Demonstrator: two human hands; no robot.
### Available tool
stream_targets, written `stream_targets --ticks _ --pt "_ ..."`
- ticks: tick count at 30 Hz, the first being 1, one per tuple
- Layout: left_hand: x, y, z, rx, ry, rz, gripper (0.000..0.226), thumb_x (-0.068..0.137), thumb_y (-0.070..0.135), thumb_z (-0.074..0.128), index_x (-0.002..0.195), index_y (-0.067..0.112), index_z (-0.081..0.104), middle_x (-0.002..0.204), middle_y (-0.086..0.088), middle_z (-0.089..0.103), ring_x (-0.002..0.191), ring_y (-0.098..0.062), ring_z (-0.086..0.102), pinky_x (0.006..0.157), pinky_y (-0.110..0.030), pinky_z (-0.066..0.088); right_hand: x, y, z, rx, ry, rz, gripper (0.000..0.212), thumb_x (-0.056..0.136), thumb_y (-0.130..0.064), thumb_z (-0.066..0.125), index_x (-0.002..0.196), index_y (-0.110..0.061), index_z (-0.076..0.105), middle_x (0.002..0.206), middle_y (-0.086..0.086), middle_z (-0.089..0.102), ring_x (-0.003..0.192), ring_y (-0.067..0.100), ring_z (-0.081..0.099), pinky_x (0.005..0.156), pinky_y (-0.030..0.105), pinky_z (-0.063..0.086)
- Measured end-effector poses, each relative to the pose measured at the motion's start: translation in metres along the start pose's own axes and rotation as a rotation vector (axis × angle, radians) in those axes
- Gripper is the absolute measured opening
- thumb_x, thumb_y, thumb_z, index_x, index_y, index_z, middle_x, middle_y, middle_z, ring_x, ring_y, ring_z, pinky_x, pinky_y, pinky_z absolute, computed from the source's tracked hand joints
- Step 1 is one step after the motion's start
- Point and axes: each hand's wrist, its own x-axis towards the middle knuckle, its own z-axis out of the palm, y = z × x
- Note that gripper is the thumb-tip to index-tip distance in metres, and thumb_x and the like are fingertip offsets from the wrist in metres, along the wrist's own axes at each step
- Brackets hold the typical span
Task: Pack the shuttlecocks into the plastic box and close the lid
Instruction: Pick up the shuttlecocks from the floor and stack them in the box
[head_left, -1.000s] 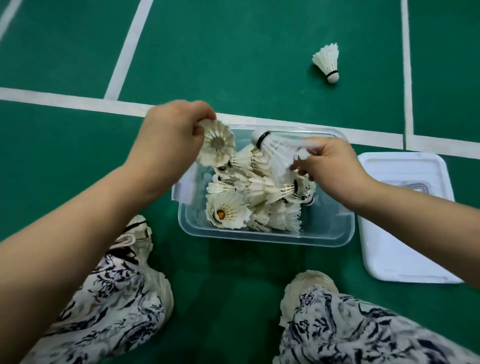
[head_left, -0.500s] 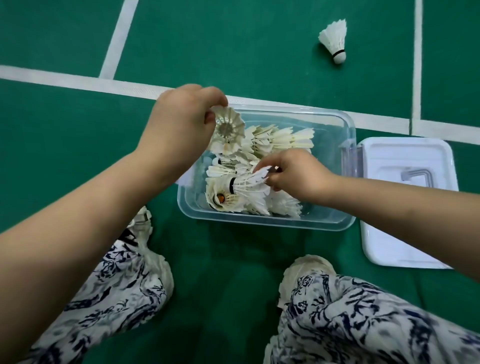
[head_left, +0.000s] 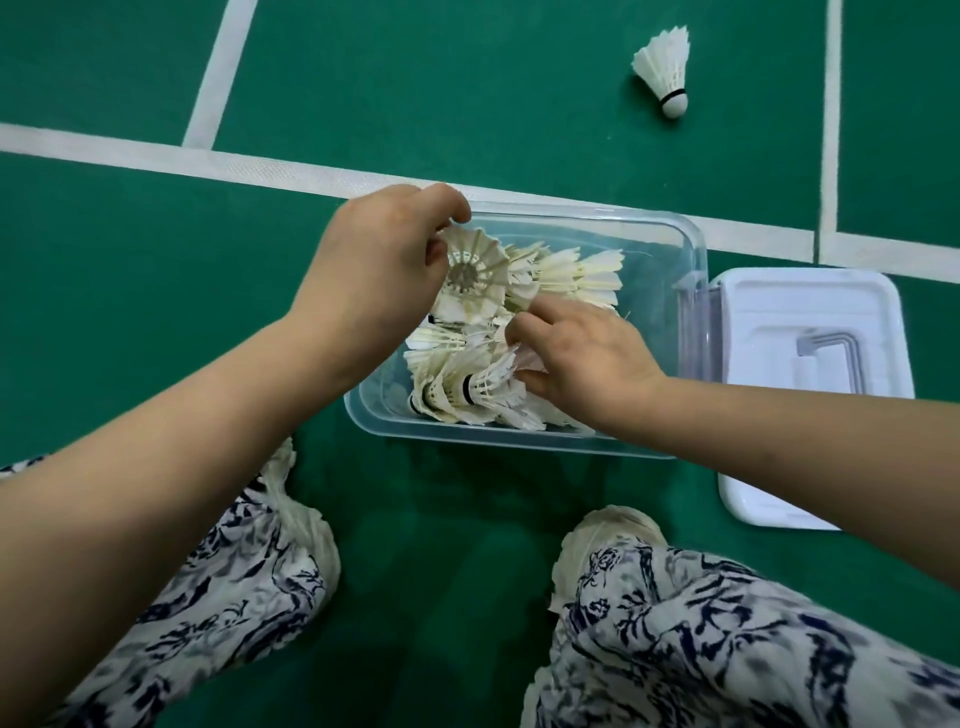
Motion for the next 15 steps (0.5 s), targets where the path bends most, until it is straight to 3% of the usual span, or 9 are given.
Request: stream_targets --ticks 3,8,12,15 --pt "-0.001 0.001 0.001 -0.001 -0.011 0.015 0.026 0.084 0.006 0.049 0.105 0.011 0.061 0.096 -0.011 0.066 0.086 -0.029 0.059 0.076 -0.034 0.042 -0.004 0.005 -0.003 0.079 0.026 0.045 0.041 0.084 -0.041 0.06 0.12 -0.024 0.047 0.12 -0.001 0.047 0.096 0.02 0.049 0.069 0.028 0.031" --pt "-0.004 0.009 0.003 -0.02 -0.024 0.045 0.021 0.083 0.007 0.05 0.099 0.01 0.063 0.091 -0.01 0.067 0.083 -0.029 0.059 0.075 -0.035 0.046 -0.012 0.015 -0.019 0.475 0.184 0.074 0.042 0.079 -0.025 0.065 0.117 -0.022 0.048 0.105 -0.009 0.044 0.076 0.006 0.048 0.071 0.03 0.043" --pt "-0.006 0.027 0.004 -0.055 -0.044 0.078 0.019 0.082 0.007 0.051 0.096 0.011 0.063 0.09 -0.009 0.067 0.083 -0.026 0.058 0.073 -0.034 0.043 -0.013 0.005 -0.039 0.834 0.211 0.065 0.056 0.066 -0.045 0.065 0.115 -0.043 0.037 0.103 -0.017 0.046 0.072 0.008 0.056 0.065 0.026 0.051" --pt "-0.005 0.041 0.0 -0.097 -0.022 0.122 0.02 0.078 0.006 0.051 0.093 0.01 0.065 0.085 -0.01 0.066 0.078 -0.025 0.058 0.068 -0.032 0.038 -0.012 0.001 -0.045 0.878 0.21 0.06 0.048 0.068 -0.04 0.068 0.103 -0.051 0.036 0.1 -0.019 0.052 0.06 0.003 0.056 0.061 0.017 0.048"
